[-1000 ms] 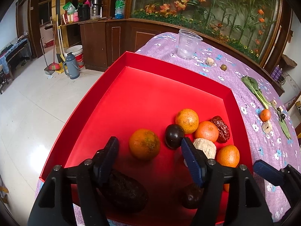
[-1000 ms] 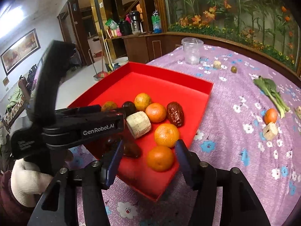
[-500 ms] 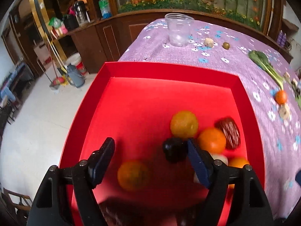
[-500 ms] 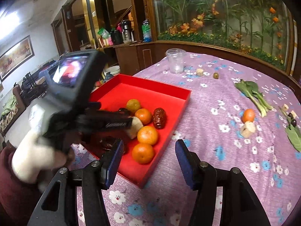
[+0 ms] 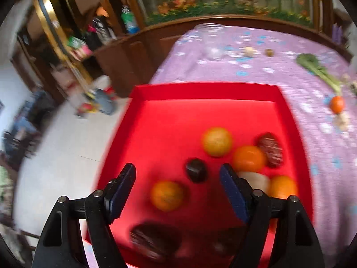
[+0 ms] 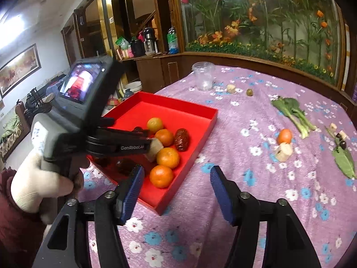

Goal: Organize fruits
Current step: 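Move both open tools back over the remaining items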

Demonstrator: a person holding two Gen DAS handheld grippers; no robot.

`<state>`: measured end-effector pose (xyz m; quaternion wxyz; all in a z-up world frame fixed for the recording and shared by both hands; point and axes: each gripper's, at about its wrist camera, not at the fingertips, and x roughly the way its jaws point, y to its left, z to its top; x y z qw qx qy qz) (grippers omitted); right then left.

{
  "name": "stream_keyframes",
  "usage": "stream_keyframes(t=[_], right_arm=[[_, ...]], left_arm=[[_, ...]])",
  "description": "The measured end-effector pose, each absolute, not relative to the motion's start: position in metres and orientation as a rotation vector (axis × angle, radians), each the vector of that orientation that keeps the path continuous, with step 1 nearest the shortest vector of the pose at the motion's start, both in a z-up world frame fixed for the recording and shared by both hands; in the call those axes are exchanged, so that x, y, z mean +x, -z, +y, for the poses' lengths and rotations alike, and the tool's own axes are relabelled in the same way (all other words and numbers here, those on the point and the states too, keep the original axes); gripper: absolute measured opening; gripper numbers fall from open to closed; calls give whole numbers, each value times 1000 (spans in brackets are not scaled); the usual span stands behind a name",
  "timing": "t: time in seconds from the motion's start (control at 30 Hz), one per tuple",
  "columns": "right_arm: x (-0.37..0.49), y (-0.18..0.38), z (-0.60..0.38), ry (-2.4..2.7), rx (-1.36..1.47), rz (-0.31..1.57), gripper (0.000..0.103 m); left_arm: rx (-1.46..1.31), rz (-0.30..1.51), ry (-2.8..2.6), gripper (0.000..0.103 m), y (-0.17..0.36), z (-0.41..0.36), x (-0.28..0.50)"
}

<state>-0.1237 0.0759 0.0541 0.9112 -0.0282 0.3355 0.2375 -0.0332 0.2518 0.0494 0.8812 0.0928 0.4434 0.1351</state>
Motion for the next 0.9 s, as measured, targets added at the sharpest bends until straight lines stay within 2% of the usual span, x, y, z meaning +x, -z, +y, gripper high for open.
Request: stream_keyframes(t=[0.13, 0.37, 0.6, 0.9], right_arm=[[-124, -60, 56, -450, -45, 663, 75], [-110, -50, 13, -367, 42, 707, 76], [-120, -46, -23, -330, 83, 710, 76], [-125, -40, -76, -275, 139, 702, 77]], left_arm=[[134, 878, -296, 77, -65, 265, -45], [105, 742, -116, 78, -111, 217, -85], [132, 733, -3, 78, -118, 148, -100], [203, 754, 23, 78, -117, 98, -98]])
